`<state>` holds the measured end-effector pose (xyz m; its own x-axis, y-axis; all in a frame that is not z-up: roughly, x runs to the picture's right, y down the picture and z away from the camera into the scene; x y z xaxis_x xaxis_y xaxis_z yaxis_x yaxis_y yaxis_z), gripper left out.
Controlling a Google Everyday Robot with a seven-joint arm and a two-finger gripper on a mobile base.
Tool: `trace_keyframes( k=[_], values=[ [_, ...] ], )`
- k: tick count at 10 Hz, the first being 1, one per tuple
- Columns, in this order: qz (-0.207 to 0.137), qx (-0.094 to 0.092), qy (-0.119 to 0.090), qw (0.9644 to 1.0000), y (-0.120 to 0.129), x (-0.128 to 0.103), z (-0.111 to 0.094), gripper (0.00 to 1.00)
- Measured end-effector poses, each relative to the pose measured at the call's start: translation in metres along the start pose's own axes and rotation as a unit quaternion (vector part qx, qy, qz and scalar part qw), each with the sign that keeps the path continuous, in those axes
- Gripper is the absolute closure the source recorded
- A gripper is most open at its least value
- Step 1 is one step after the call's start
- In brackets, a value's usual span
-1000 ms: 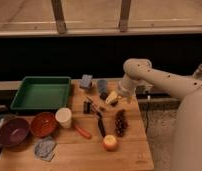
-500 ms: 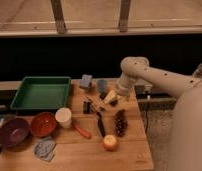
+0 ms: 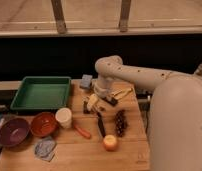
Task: Place pepper in table surface
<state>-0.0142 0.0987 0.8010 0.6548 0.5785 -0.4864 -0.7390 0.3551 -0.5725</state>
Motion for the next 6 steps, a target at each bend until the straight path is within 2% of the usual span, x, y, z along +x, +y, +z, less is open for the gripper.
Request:
trace_keyframes(
  k=[3, 4, 6],
  values=[
    [-0.066, 0.023, 0.019, 0.9974, 0.051, 0.011, 0.005, 0.20],
    [-0.076, 0.026, 0.021, 0.9965, 0.061, 0.013, 0.005, 0.20],
    [-0.076, 0.026, 0.021, 0.9966, 0.060, 0.014, 0.005, 0.20]
  ],
)
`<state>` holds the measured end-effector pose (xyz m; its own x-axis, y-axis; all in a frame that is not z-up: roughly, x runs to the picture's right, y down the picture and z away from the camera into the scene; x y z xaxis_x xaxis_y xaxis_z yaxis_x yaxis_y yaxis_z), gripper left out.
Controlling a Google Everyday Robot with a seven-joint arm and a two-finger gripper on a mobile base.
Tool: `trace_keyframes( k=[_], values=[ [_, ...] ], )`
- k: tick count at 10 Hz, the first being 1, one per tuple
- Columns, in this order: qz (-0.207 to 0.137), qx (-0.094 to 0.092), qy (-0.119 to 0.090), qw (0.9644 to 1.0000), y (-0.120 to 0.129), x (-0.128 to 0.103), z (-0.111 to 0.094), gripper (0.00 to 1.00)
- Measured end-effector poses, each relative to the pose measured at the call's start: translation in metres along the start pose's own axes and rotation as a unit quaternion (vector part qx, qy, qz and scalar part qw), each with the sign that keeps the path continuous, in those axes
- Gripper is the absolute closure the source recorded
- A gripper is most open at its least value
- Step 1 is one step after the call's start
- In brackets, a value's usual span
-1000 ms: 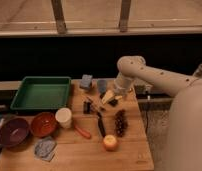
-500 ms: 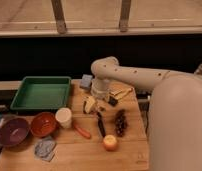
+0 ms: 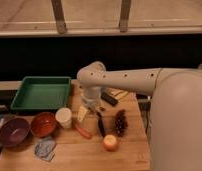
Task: Place pepper in table surface
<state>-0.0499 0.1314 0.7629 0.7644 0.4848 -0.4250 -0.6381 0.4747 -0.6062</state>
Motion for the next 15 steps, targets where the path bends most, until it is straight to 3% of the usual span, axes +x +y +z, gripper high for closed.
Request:
trace_keyframes(
  k=[3, 5, 7, 9, 15],
  values=[
    [-0.004, -0.006, 0.007, 0.9999, 0.001, -0.002, 0.004, 0.20],
    [-0.030, -0.018, 0.027, 0.9990, 0.019, -0.015, 0.031, 0.20],
    [-0.043, -0.016, 0.048, 0.9978, 0.034, -0.019, 0.056, 0.20],
    [-0.048, -0.011, 0.061, 0.9969, 0.044, -0.018, 0.061, 0.20],
    [-0.052, -0.022, 0.071, 0.9959, 0.056, -0.018, 0.088, 0.20]
  ],
)
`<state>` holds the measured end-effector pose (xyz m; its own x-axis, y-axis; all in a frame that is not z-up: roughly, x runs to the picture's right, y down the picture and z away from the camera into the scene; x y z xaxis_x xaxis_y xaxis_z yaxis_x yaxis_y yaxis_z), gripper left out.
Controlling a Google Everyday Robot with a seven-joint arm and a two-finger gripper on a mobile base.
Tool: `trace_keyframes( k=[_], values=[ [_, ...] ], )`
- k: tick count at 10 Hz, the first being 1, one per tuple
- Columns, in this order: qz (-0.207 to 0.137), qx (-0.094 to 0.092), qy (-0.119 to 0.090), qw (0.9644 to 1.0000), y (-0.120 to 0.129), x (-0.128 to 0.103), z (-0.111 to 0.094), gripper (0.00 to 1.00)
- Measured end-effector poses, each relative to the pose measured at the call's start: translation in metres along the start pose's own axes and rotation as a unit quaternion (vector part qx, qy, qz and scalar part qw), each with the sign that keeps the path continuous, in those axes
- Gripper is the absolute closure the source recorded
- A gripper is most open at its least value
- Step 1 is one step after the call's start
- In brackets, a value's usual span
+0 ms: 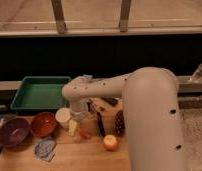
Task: Place pepper in table surface
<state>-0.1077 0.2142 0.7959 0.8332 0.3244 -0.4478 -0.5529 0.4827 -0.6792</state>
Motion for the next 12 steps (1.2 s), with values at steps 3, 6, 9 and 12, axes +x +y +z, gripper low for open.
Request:
trace_keyframes(
  k=[3, 6, 9, 12],
  values=[
    [-0.007, -0.007, 0.023, 0.9997, 0.005, -0.007, 0.023, 0.20],
    [0.000, -0.029, 0.041, 0.9987, 0.011, -0.011, 0.044, 0.20],
    [0.000, -0.025, 0.039, 0.9989, 0.008, -0.011, 0.038, 0.29],
    [0.004, -0.025, 0.038, 0.9989, 0.004, -0.010, 0.034, 0.59]
  ],
)
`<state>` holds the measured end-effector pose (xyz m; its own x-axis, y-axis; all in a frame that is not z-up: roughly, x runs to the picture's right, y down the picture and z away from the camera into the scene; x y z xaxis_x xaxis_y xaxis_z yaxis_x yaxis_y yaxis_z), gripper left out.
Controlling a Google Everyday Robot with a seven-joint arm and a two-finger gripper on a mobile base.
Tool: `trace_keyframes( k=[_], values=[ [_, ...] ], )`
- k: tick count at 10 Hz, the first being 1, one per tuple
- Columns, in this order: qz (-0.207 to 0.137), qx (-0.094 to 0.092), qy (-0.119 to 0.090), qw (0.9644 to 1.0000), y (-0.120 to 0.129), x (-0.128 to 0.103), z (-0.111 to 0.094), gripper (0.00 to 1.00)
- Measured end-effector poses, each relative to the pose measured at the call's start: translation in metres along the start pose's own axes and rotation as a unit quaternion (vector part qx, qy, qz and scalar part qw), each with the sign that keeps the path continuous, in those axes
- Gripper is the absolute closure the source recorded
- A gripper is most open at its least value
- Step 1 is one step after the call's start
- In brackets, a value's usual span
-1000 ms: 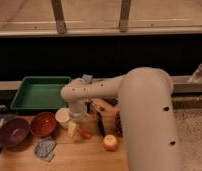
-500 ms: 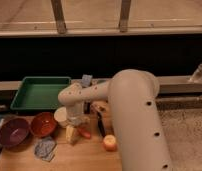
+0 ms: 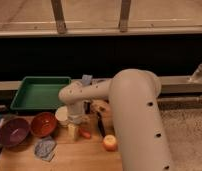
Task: Place pepper in table surface
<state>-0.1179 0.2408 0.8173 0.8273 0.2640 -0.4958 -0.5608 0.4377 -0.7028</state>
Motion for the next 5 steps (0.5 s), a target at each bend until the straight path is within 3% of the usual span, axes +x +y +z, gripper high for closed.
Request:
trace_keyframes(
  k=[3, 5],
  values=[
    [-0.002, -0.001, 0.001, 1.0000, 0.002, -0.001, -0.001, 0.89],
    [0.006, -0.005, 0.014, 0.9999, 0.004, 0.002, 0.010, 1.00]
  ],
)
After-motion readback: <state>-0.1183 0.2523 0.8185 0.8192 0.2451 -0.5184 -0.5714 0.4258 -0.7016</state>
